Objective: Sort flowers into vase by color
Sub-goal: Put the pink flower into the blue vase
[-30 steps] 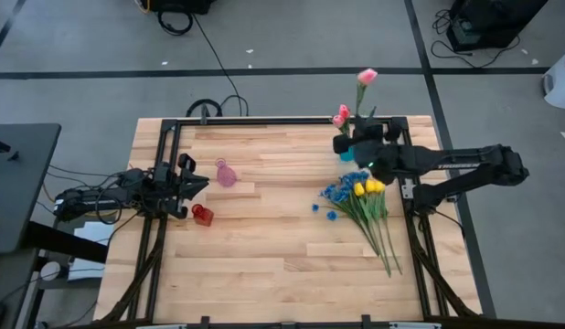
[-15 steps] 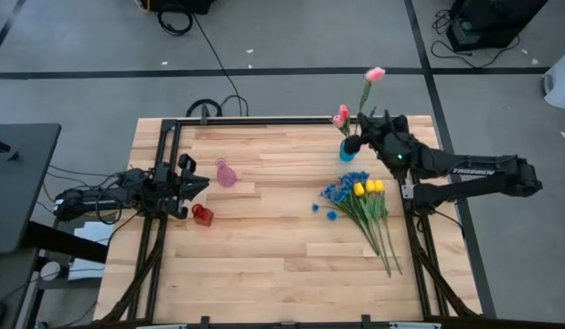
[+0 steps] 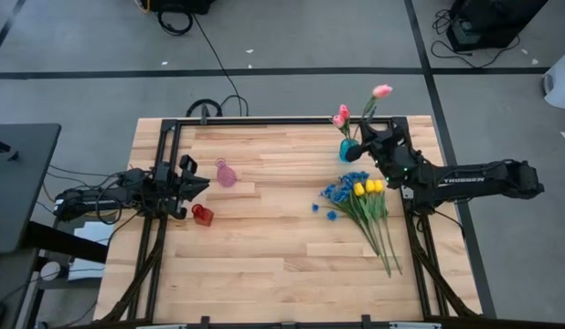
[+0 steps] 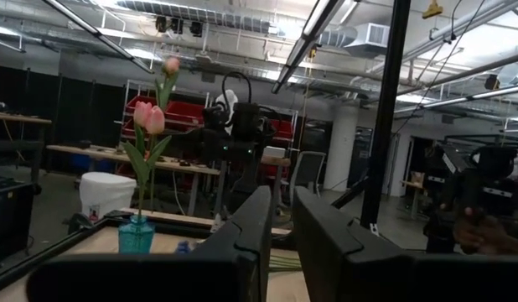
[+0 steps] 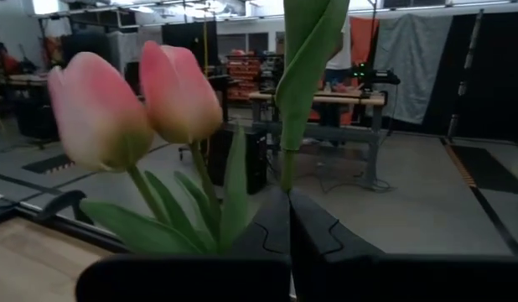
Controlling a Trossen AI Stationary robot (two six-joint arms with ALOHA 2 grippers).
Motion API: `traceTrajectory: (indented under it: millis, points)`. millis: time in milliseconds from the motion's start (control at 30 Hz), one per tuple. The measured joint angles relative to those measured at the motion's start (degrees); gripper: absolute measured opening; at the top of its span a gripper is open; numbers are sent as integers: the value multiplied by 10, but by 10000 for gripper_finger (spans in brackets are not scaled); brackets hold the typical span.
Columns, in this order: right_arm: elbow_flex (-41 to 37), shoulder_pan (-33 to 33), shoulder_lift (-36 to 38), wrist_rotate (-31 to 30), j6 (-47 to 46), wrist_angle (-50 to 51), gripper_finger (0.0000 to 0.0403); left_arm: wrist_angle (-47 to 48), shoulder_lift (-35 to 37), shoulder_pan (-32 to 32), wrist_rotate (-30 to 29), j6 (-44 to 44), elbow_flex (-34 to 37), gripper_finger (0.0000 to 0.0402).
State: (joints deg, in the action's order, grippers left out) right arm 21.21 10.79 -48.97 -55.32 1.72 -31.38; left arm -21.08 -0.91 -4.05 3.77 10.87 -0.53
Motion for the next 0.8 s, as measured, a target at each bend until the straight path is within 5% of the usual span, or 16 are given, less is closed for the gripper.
traceTrajectory:
  millis: [800]
  points:
    - [0, 34, -63, 13, 45, -72, 0, 5, 0, 0, 0, -1, 0, 56]
